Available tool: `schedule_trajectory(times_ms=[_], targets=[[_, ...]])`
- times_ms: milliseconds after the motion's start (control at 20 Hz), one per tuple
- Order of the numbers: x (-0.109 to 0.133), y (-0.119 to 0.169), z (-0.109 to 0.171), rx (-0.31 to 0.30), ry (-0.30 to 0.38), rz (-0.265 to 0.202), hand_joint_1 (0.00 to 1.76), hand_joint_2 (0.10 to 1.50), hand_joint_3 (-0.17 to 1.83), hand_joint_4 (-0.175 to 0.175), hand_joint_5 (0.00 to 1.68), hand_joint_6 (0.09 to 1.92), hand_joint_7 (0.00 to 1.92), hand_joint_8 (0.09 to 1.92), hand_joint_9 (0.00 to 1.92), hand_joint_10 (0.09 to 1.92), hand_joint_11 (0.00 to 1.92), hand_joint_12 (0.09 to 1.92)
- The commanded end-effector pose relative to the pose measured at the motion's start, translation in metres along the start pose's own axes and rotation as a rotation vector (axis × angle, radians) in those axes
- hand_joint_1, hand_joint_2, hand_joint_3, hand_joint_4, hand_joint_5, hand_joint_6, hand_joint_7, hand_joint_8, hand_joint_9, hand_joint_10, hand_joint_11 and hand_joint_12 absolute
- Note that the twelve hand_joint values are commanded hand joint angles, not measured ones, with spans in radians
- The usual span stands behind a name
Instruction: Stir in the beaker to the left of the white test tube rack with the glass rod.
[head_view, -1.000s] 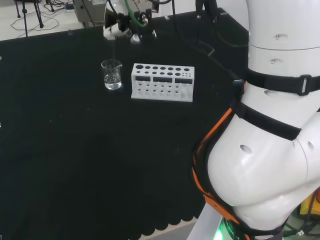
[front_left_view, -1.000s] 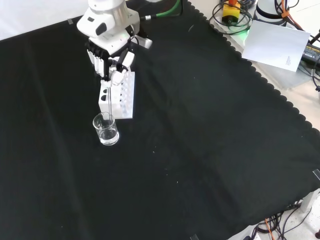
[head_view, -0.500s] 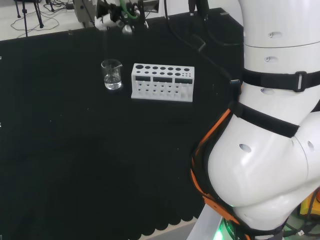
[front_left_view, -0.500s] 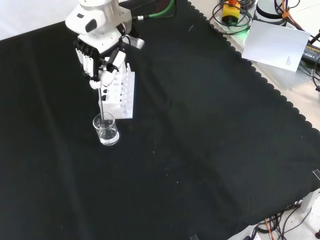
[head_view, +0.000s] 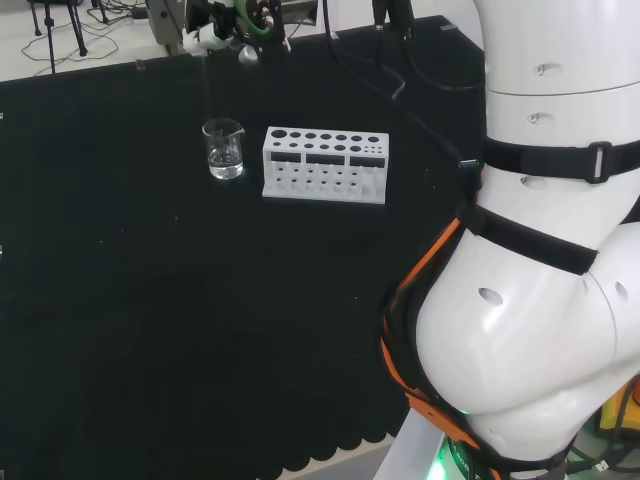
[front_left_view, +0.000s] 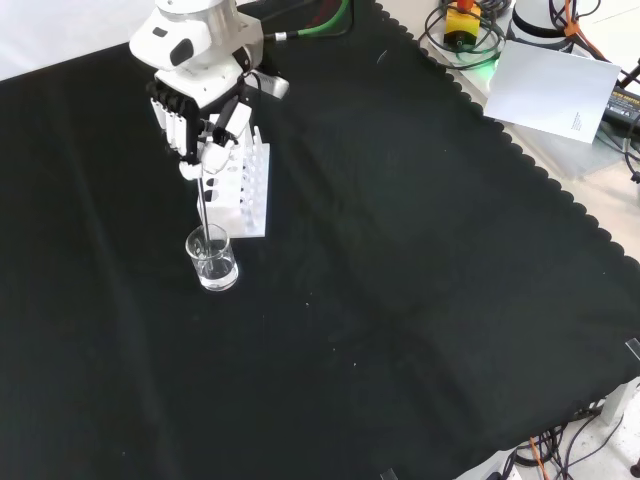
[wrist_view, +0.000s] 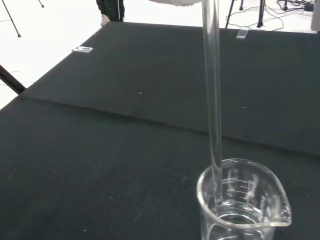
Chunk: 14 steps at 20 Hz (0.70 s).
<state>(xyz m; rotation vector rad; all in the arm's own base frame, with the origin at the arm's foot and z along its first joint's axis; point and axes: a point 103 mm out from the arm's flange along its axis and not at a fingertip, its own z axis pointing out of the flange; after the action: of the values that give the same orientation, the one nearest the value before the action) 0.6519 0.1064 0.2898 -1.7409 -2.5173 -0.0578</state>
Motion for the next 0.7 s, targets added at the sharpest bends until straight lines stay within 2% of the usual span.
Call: schedule_trajectory(times_ms=[50, 200, 300, 500, 700], targets=[[-0.018, -0.010, -0.008, -0.014, -0.020, 0.040, 1.30, 1.11, -0.17, -0.175, 1.33, 0.09, 1.18, 1.02, 1.82, 0.67, 1.54, 1.00], [-0.021, -0.017, -0.012, -0.020, -0.025, 0.053, 1.30, 1.11, -0.17, -0.175, 1.33, 0.09, 1.18, 1.02, 1.82, 0.67, 1.54, 1.00], [-0.016, -0.009, -0.011, 0.000, -0.026, 0.059, 1.30, 1.11, -0.17, -0.175, 1.33, 0.09, 1.18, 1.02, 1.82, 0.67, 1.54, 1.00], [-0.010, -0.022, -0.011, -0.035, -0.022, 0.038, 1.30, 1.11, -0.17, -0.175, 1.33, 0.09, 1.18, 1.02, 1.82, 0.67, 1.54, 1.00], [0.009, -0.032, -0.012, -0.044, -0.017, 0.014, 1.30, 1.11, -0.17, -0.175, 1.33, 0.09, 1.18, 1.02, 1.82, 0.67, 1.54, 1.00]])
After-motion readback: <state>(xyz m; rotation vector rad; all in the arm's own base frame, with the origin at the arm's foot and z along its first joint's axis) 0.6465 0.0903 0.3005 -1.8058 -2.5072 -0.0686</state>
